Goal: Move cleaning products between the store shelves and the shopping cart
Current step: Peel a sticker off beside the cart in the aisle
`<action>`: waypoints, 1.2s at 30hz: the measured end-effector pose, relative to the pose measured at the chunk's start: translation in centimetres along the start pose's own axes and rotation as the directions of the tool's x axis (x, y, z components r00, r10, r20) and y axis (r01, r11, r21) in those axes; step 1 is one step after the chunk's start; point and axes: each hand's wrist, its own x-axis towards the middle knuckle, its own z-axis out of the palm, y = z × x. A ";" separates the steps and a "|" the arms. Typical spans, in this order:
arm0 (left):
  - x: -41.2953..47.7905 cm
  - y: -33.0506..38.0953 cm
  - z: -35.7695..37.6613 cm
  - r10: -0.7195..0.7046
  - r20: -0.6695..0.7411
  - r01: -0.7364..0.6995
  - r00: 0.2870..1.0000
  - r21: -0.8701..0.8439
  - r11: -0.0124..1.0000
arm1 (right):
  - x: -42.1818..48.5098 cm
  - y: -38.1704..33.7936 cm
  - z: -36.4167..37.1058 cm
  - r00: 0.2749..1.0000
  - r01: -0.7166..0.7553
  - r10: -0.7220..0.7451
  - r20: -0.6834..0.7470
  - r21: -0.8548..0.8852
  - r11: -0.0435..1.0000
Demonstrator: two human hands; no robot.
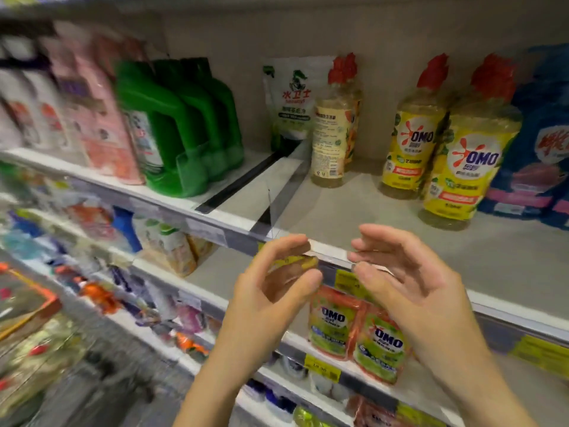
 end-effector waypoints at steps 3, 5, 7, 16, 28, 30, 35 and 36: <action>-2.3 0.3 -3.9 0.001 -0.128 -0.002 0.992 -0.010 1.000 | -0.2 0.3 4.0 0.993 -0.010 0.010 0.121 -0.002 1.000; -3.9 0.3 -6.8 -0.001 -0.202 0.003 0.979 0.009 1.000 | -0.3 0.6 7.1 0.977 -0.022 0.022 0.213 -0.006 1.000; -5.5 0.3 -9.9 -0.010 -0.279 0.012 0.960 0.007 1.000 | -0.3 1.0 10.8 0.957 -0.043 0.035 0.287 0.021 0.999; -16.1 0.6 -29.8 -0.019 -0.599 0.067 0.800 0.058 0.996 | -3.4 2.6 35.3 0.754 -0.185 0.069 0.653 0.111 0.976; -26.5 -1.1 -49.9 -0.040 -0.851 0.137 0.524 0.039 0.990 | -6.9 4.4 59.5 0.497 -0.256 0.051 0.866 0.091 0.962; -27.2 -1.9 -52.4 -0.053 -0.877 0.168 0.478 0.032 0.985 | -6.8 5.0 62.7 0.456 -0.269 0.059 0.888 0.074 0.960; -27.1 -3.8 -59.2 -0.124 -0.897 0.278 0.424 -0.001 0.960 | -5.4 8.1 71.2 0.382 -0.299 0.074 0.921 0.048 0.953; -26.7 -4.3 -60.8 -0.135 -0.902 0.298 0.409 -0.007 0.954 | -4.9 9.0 73.0 0.371 -0.296 0.077 0.926 0.040 0.954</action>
